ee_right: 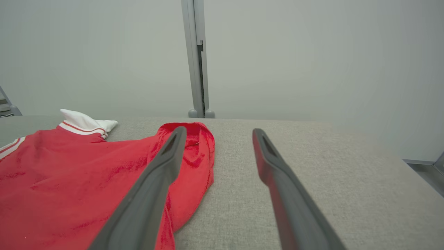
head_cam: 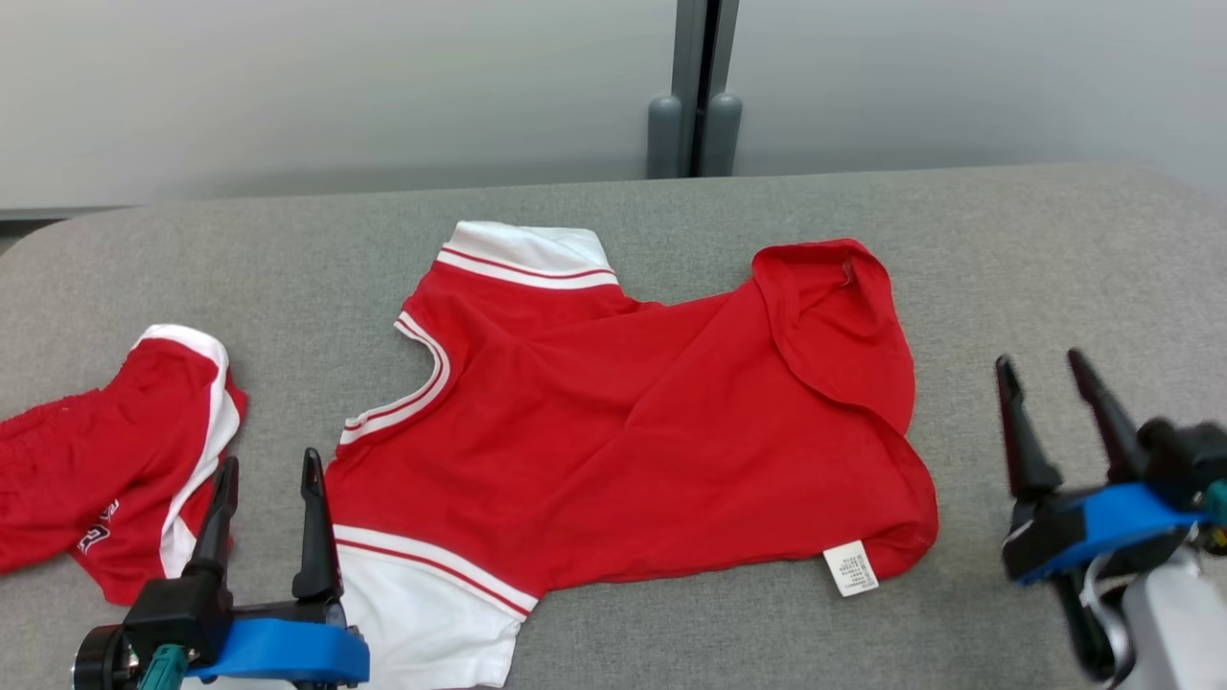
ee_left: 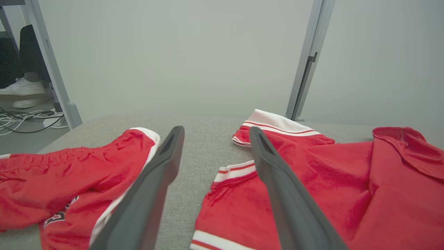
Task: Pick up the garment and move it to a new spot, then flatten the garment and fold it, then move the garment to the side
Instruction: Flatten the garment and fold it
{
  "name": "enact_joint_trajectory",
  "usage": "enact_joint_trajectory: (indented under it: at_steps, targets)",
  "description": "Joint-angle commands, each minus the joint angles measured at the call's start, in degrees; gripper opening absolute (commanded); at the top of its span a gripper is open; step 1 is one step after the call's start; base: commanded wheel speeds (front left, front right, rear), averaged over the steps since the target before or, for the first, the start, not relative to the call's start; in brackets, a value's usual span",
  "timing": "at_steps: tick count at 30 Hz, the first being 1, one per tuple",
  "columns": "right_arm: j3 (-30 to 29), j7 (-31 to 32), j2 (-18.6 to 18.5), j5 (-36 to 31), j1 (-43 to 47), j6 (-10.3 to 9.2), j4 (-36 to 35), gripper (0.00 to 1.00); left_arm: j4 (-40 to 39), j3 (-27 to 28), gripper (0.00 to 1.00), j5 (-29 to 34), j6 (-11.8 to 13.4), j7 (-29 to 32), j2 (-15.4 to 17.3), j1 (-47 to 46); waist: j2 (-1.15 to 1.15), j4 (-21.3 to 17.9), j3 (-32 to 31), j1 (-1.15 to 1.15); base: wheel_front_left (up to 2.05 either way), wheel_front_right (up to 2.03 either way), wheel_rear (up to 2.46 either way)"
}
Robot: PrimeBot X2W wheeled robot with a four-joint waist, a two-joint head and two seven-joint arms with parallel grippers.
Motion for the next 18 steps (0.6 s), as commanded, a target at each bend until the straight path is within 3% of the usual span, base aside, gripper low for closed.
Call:
enact_joint_trajectory:
  at_steps: [1,8,18]
  targets:
    - [-0.24,-0.13,1.13,-0.7,2.12,0.02,-1.35,1.0,-0.28,0.49,1.0,0.27,-0.09,-0.26,0.0,0.49,0.01,-0.47,-0.69,0.01,0.0,0.0,0.0]
    - [0.09,-0.13,7.25,-2.77,9.58,0.02,-6.73,1.0,-0.36,1.06,1.0,1.27,-0.29,-0.26,0.0,2.09,0.01,-1.1,-2.61,0.01,0.0,0.0,0.0]
    - [-0.13,-0.14,11.04,-6.57,16.12,0.02,-12.22,1.0,-0.22,0.8,1.0,2.5,-0.07,-0.26,0.0,3.23,0.01,-1.19,-4.41,0.01,0.0,0.0,0.0]
